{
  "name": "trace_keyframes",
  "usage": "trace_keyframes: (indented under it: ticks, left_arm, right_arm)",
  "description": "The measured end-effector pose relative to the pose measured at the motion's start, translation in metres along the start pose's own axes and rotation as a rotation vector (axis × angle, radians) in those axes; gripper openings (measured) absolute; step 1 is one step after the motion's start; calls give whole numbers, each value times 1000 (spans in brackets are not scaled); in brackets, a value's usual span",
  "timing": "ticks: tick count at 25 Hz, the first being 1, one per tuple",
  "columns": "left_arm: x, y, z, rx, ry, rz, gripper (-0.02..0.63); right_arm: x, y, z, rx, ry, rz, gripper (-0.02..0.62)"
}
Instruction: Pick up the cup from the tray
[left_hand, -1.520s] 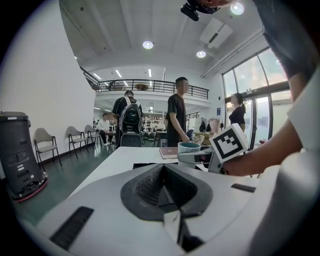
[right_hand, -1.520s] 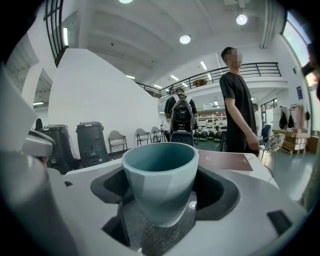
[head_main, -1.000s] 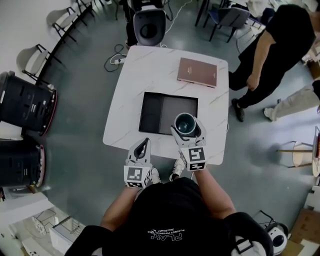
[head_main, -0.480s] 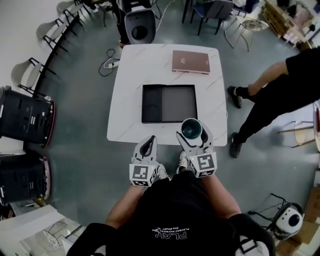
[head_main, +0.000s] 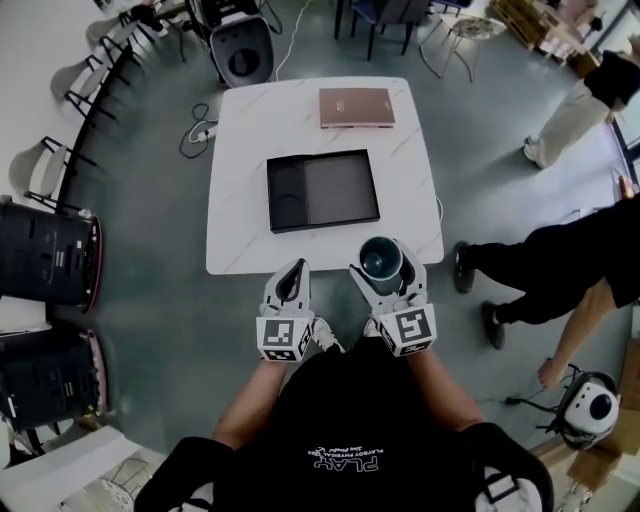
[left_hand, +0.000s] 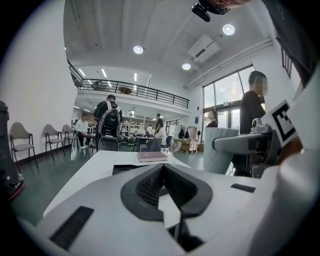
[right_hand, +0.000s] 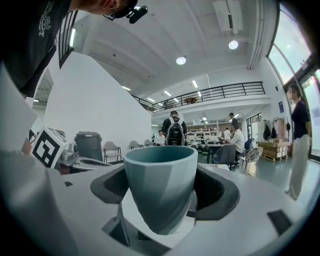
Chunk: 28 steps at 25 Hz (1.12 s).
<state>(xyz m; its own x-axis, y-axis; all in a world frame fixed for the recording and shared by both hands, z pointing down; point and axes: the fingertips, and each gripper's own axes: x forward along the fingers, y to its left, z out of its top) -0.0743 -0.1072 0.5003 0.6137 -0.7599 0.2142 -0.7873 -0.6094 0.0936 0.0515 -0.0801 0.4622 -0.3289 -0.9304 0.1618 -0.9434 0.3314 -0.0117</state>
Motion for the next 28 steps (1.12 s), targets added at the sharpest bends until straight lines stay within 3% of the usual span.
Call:
trace_keyframes:
  ticks: [4, 9, 28]
  left_arm:
    - [1, -20, 12, 1, -26, -19, 6]
    - [-1, -32, 19, -6, -44, 20, 6]
    - [-7, -67, 19, 15, -35, 56, 6]
  right_arm:
    - [-17, -3, 7, -4, -41, 12, 391]
    - [-24, -6, 14, -44, -90, 39, 387]
    - [-46, -25, 0, -35, -54, 57, 383]
